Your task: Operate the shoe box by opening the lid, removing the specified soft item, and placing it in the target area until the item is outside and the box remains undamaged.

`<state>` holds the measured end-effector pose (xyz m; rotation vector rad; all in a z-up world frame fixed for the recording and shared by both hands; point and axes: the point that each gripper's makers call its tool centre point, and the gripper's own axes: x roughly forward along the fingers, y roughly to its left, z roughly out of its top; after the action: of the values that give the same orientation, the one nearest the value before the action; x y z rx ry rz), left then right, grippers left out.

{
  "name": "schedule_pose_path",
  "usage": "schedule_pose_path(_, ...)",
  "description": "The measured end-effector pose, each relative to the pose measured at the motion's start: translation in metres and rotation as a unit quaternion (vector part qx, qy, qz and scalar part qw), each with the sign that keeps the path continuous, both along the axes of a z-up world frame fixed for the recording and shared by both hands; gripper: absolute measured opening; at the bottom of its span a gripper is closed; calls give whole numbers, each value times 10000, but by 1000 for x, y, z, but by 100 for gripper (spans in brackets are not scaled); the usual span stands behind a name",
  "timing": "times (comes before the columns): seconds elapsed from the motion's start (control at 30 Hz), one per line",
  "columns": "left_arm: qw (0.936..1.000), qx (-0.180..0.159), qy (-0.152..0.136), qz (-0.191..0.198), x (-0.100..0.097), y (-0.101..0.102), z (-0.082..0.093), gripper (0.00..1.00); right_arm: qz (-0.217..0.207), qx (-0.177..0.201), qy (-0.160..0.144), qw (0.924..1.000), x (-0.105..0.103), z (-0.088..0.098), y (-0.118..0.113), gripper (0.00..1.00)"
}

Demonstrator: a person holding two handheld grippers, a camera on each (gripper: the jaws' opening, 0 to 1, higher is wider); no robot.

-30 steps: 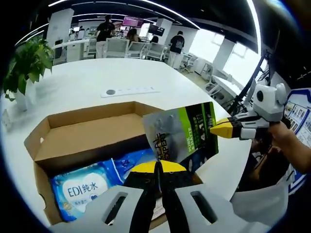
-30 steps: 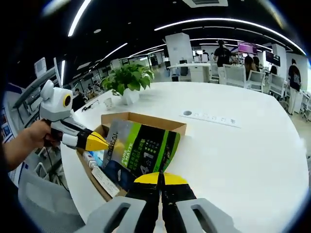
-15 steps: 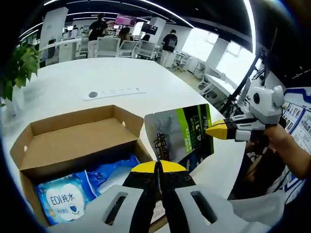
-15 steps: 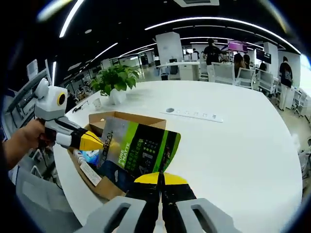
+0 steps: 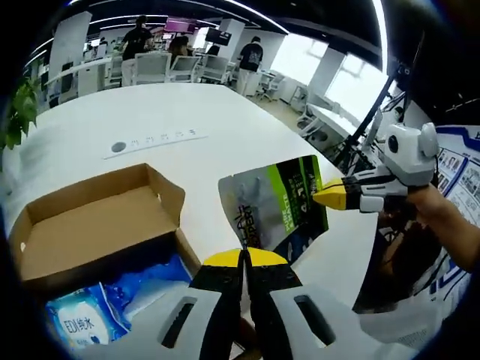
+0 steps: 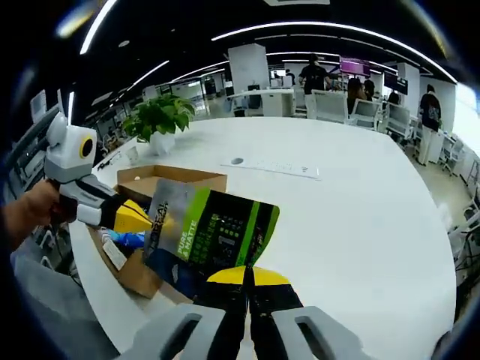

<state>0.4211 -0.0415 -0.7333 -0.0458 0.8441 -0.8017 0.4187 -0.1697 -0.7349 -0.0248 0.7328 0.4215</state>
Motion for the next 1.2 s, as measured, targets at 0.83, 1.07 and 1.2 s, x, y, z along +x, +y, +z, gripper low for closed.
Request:
schedule_pose_path(0.83,9899,1068,-93,-929,24,-35,-61,0,14,-824,47,9966,31,-55,-30,0)
schedule_pose_path(1.07,9732,1772,-418,-1407,28,-39,-72,0,-17,-894,139,9959,35,-69,-33,0)
schedule_pose_path(1.2,9595,2115,-632,-1749,29,-46,-78,0,-123,-882,155,9959,36,-76,-39,0)
